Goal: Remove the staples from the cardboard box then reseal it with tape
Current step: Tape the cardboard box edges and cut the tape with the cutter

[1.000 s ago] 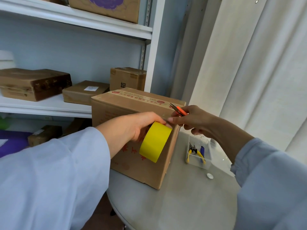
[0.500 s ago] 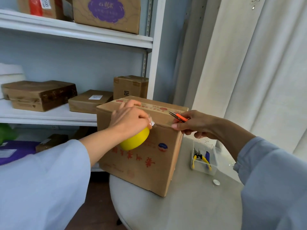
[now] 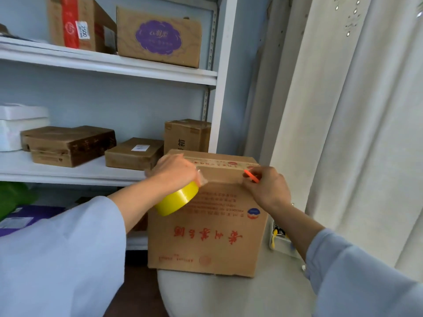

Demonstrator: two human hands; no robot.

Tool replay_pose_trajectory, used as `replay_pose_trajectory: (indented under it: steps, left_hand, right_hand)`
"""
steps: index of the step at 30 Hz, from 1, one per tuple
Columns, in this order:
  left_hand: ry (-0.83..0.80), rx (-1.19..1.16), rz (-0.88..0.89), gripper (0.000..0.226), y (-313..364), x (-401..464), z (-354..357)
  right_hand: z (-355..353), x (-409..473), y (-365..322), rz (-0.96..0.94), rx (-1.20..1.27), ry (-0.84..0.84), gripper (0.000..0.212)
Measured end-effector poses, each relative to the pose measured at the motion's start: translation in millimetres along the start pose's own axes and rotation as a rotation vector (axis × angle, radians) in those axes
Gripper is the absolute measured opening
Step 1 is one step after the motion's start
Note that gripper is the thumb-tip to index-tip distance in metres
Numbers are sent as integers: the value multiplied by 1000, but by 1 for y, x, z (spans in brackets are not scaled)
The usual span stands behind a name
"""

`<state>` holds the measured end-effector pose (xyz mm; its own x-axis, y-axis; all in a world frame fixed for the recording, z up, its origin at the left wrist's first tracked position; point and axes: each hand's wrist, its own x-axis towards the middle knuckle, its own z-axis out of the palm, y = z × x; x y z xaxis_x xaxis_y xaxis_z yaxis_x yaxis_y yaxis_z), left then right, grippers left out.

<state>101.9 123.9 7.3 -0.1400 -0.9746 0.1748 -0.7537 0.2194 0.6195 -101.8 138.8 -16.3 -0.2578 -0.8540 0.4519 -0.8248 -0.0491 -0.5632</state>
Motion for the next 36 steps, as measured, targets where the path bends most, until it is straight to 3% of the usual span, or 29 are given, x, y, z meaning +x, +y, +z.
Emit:
replay_pose_trajectory:
  steps: [2, 5, 8, 10, 13, 16, 20, 24, 27, 30, 31, 34, 36]
  left_hand:
    - [-88, 24, -42, 35, -14, -1, -1]
    - [-93, 166, 59, 17, -11, -12, 7]
    - [-180, 56, 61, 17, 4, -12, 2]
    - [-155, -48, -1, 20, 8, -12, -11]
    - [-50, -139, -45, 8, -3, -15, -21]
    - [-127, -150, -21, 3, -4, -27, -8]
    - [-262, -93, 40, 13, 20, -33, -10]
    - [-213, -151, 7, 6, 24, -31, -28]
    - [-250, -161, -18, 4, 17, -35, -13]
    - [-342, -191, 16, 48, 18, -40, 9]
    - [-351, -199, 38, 52, 20, -40, 14]
    - [-356, -282, 63, 21, 28, -40, 24]
    - [-336, -360, 79, 14, 32, -45, 24]
  right_hand:
    - [2, 1, -2, 45, 76, -54, 19]
    - [0, 8, -7, 117, 203, -120, 13]
    - [0, 6, -10, 150, 298, -184, 18]
    - [5, -2, -8, 135, 319, -208, 22]
    - [9, -14, -9, 59, 292, -183, 22]
    - [9, -13, -14, 67, 379, -206, 24]
    - [6, -4, -25, 121, 426, -209, 25]
    - [0, -10, -28, 116, 455, -68, 21]
    - [-4, -17, -21, 89, 483, -80, 17]
    - [-5, -20, -11, 81, 485, -124, 14]
    - [-5, -20, -8, 78, 462, -114, 15]
    - [-9, -17, 1, 104, 432, -63, 16]
    - [-16, -17, 2, 125, 446, -33, 17]
